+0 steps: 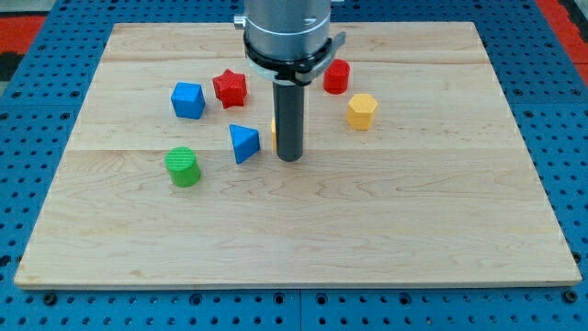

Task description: Slide the green circle towards the blue triangle

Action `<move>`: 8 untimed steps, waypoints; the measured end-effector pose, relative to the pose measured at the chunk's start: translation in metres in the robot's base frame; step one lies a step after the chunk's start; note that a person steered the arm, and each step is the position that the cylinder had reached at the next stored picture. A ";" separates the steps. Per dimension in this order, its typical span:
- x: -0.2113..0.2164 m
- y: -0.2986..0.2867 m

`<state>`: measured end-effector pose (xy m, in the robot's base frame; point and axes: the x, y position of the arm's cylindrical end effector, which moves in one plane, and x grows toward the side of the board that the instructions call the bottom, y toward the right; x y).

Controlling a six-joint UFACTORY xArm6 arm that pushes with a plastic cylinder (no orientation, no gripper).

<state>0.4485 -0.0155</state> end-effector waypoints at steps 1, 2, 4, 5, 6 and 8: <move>-0.023 -0.010; -0.046 -0.010; 0.012 -0.004; 0.049 -0.028; 0.086 -0.062; 0.120 -0.149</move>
<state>0.5682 -0.1641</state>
